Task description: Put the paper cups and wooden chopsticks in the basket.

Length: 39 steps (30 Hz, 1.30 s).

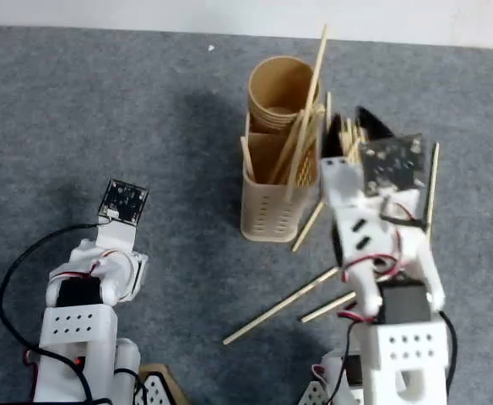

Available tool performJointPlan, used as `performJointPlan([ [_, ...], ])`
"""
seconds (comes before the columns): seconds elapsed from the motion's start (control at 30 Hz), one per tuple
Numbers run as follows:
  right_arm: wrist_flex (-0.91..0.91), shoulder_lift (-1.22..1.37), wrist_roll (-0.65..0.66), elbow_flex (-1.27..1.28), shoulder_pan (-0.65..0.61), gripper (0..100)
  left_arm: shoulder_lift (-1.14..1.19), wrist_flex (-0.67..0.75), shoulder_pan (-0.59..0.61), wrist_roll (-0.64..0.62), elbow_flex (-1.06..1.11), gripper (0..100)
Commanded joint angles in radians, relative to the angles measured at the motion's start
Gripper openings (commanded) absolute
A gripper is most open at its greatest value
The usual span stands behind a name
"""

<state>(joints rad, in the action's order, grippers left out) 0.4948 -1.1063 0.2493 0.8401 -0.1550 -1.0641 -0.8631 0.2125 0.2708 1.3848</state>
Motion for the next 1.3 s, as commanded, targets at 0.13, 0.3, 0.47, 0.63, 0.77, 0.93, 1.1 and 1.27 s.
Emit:
performJointPlan([
  [0.13,0.101,-0.108,0.034,0.044,0.094,10.9,-0.012,0.015,-0.012,0.009,-0.007,20],
  [0.3,0.239,-0.165,-0.04,0.041,-0.091,10.9,-0.012,0.015,-0.012,0.009,-0.008,20],
  [0.47,0.344,-0.157,-0.052,-0.012,-0.226,10.9,-0.012,0.015,-0.012,0.011,-0.008,20],
  [0.63,0.377,-0.143,-0.094,-0.012,-0.231,10.9,-0.013,0.015,-0.012,0.011,-0.01,20],
  [0.77,0.414,-0.142,-0.107,-0.012,-0.232,10.9,-0.013,0.015,-0.012,0.011,-0.01,20],
  [0.93,0.358,-0.12,-0.107,0.001,-0.268,10.9,-0.013,0.015,-0.012,0.011,-0.012,20],
  [1.1,0.239,0.071,-0.107,-0.005,-0.292,10.9,-0.013,0.015,-0.012,0.011,-0.007,20],
  [1.27,0.185,0.266,-0.103,-0.076,-0.243,10.8,-0.013,0.015,-0.012,0.011,-0.007,20],
])
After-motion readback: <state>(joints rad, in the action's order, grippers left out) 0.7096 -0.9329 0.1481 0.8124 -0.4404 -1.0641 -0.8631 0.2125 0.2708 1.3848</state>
